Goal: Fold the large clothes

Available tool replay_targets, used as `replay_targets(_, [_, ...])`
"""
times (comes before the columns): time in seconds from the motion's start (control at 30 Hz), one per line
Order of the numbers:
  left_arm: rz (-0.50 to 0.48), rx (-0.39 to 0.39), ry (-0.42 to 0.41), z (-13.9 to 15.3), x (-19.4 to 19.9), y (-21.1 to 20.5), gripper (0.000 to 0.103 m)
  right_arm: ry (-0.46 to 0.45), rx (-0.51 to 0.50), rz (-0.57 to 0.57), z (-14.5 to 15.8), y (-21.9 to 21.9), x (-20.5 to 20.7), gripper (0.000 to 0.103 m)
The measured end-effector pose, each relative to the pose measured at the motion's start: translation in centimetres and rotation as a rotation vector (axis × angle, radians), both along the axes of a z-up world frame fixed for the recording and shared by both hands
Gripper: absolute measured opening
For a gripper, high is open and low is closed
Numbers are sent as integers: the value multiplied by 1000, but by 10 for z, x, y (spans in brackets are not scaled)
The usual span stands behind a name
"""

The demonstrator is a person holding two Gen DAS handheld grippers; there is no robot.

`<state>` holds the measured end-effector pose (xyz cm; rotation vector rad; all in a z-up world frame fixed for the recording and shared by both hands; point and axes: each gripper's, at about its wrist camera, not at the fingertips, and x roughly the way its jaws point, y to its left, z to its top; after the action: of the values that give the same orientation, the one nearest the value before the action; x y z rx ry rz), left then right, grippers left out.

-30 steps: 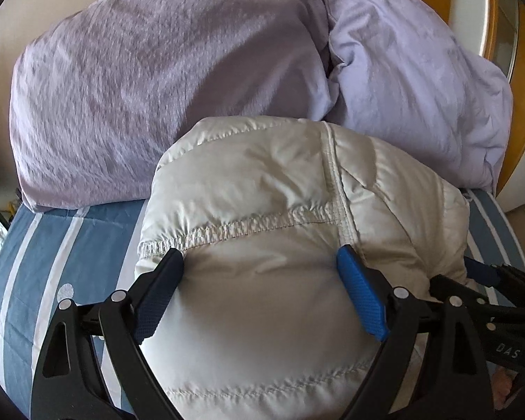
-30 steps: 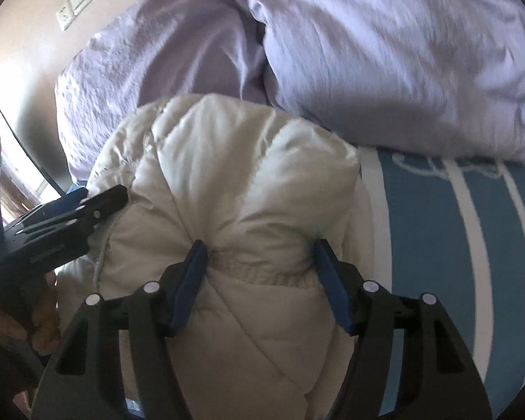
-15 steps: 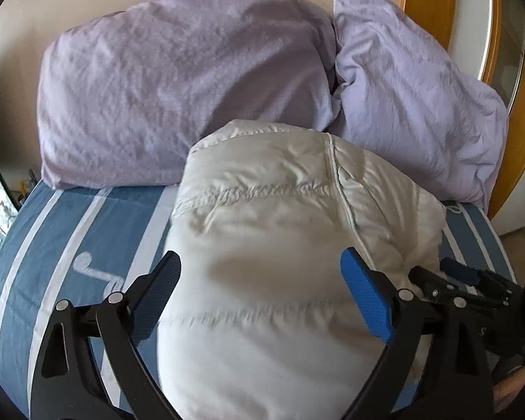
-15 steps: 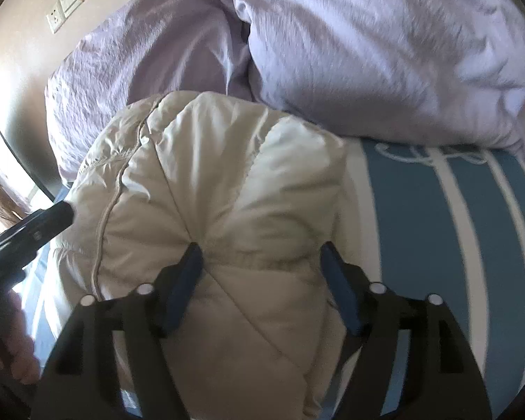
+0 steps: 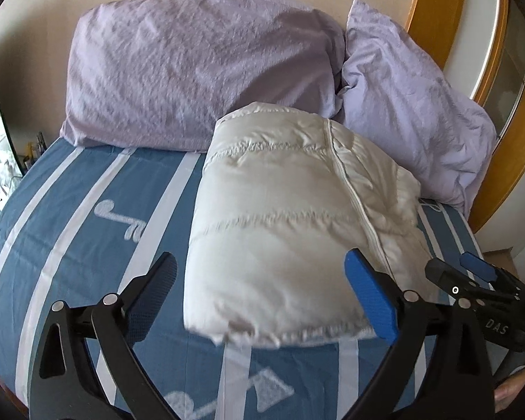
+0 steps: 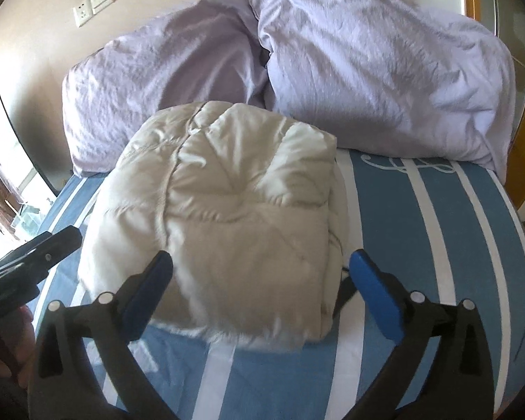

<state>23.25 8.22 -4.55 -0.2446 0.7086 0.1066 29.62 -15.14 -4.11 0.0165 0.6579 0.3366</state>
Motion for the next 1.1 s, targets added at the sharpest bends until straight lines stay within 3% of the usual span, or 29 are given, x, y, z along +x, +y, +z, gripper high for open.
replay_targets(0.13, [-10, -9, -6, 3, -24, -2, 98, 20, -39, -4, 1, -2, -27, 101])
replay_targets(0.63, [-103, 1, 21, 12, -95, -28, 98, 78, 63, 9, -3, -30, -123, 101])
replay_targets(1.1, [-111, -41, 55, 0, -116, -30, 98, 84, 83, -15, -9, -34, -149, 101])
